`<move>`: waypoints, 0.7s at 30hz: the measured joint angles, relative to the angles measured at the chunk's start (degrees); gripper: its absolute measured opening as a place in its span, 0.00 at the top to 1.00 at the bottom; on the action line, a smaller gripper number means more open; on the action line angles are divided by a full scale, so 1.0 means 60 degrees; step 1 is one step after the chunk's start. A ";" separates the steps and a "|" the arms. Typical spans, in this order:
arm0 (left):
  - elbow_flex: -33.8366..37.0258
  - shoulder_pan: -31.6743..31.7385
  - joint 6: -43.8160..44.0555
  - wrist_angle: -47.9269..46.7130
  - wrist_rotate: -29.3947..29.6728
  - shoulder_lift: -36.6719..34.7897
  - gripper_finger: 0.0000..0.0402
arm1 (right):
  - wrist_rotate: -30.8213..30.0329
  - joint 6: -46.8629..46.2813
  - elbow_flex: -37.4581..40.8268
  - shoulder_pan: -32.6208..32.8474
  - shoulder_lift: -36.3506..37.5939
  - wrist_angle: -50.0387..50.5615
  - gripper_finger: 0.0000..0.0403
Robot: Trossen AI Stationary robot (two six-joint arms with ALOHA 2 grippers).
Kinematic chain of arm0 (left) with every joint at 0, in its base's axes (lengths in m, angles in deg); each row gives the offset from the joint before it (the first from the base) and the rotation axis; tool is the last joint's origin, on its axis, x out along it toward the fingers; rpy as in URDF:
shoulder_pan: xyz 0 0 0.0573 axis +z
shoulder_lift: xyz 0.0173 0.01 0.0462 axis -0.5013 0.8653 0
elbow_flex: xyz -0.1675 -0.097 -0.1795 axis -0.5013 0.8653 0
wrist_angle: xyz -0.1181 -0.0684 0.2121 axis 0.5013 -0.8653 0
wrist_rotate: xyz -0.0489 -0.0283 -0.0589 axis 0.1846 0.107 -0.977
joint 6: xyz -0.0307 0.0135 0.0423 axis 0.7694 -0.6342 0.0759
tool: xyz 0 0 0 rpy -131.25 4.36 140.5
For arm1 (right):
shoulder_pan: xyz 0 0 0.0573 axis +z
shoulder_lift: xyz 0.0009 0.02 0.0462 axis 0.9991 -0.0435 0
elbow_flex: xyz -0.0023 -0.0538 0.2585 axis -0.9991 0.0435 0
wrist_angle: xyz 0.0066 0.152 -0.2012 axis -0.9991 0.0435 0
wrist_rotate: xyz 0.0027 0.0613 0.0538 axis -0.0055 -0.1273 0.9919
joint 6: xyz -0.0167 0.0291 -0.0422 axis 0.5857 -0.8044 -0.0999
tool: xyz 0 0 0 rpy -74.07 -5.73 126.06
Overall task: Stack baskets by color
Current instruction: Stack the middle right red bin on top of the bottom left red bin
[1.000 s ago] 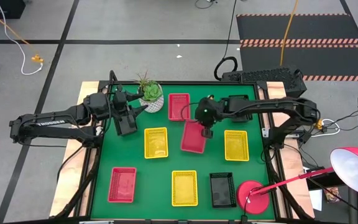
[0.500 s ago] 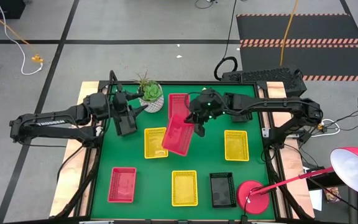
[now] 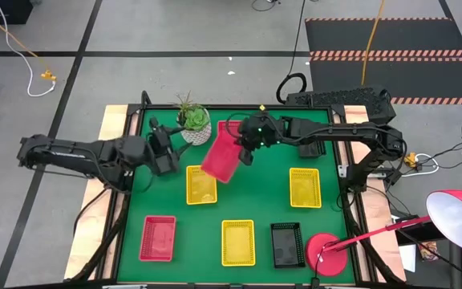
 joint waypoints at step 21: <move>-0.4114 -0.2112 0.1653 -0.3935 0.2012 0.1205 0.37 | 0.1169 -0.0467 -0.0237 0.2002 -0.1201 -0.3854 1.00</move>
